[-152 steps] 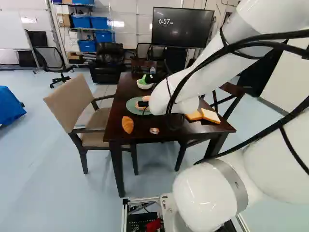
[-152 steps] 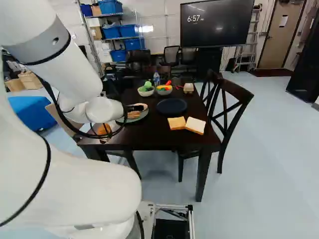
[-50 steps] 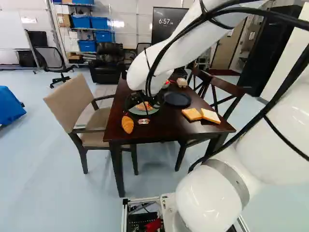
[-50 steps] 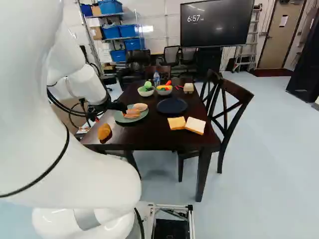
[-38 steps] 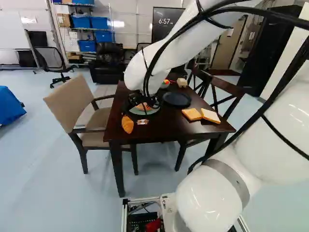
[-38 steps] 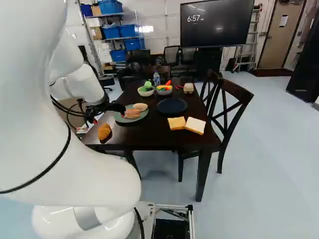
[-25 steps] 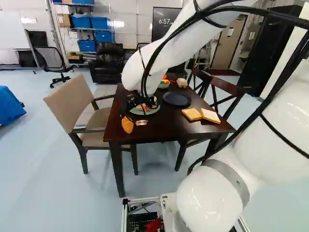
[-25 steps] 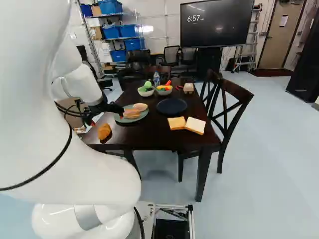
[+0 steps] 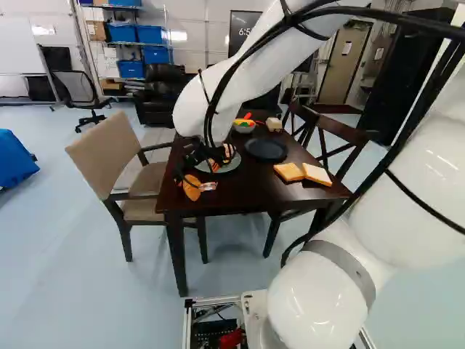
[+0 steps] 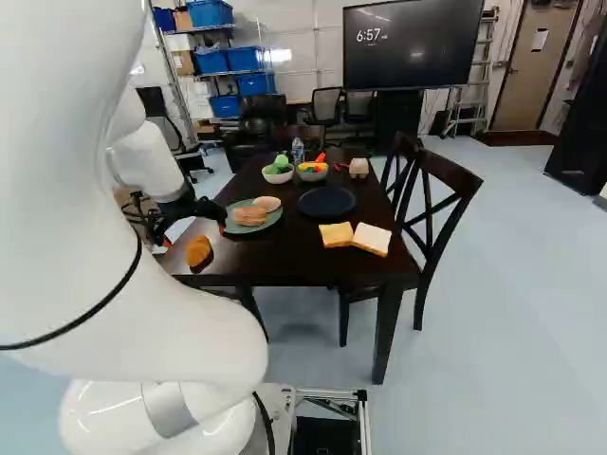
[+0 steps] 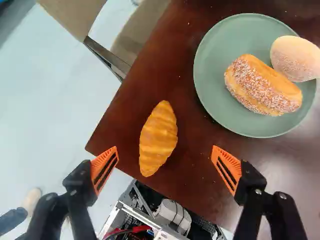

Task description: Move the croissant to the empty plate

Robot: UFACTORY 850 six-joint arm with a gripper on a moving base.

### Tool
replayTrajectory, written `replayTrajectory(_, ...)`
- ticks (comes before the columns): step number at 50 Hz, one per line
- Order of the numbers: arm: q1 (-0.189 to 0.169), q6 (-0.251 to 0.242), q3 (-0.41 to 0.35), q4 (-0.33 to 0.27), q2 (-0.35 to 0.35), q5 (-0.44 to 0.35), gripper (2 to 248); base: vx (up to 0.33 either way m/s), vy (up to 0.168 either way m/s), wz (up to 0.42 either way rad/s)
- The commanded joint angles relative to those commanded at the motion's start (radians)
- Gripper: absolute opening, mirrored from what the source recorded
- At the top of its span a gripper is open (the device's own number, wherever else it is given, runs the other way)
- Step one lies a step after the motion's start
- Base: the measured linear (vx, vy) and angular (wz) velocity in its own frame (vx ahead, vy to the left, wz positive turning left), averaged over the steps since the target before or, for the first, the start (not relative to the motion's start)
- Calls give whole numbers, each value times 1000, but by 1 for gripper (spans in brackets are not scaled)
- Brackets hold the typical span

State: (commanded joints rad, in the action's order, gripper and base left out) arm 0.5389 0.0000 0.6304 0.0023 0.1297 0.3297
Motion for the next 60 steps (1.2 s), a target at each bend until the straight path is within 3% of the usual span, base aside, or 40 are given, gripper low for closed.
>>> replayTrajectory(10,18,0,14,0,-17,0,247,0,0,0)
replayTrajectory(48,19,0,48,0,-163,-48,247,0,0,0)
replayTrajectory(60,19,0,44,0,-161,-48,247,0,0,0)
